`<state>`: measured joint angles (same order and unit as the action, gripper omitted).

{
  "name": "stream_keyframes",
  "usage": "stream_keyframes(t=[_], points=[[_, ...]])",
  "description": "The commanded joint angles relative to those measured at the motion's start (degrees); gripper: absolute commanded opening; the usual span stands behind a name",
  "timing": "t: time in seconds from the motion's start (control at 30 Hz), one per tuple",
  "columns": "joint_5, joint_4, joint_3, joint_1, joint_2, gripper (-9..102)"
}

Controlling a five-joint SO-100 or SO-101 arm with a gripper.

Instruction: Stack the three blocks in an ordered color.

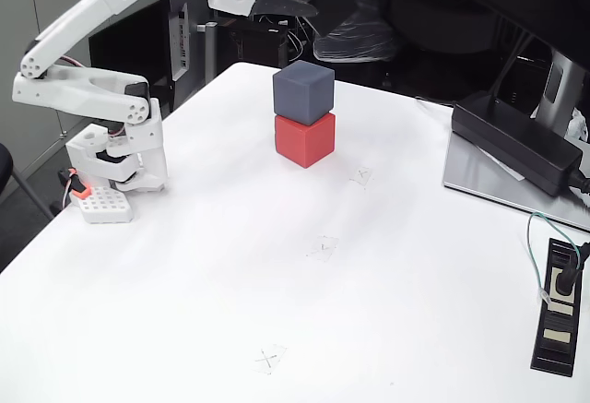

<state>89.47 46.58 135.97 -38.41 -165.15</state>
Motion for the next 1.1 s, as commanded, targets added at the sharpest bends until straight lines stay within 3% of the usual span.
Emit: stream_keyframes(t=[0.0,0.43,0.83,1.07], points=[[0.44,-1.23,3.69,-0.35,-6.06,0],[0.53,-9.67,25.05,0.26,-26.28,0],[0.53,-25.75,36.04,-0.44,-26.46,0],[0.62,-27.42,37.71,-0.53,-26.46,1]])
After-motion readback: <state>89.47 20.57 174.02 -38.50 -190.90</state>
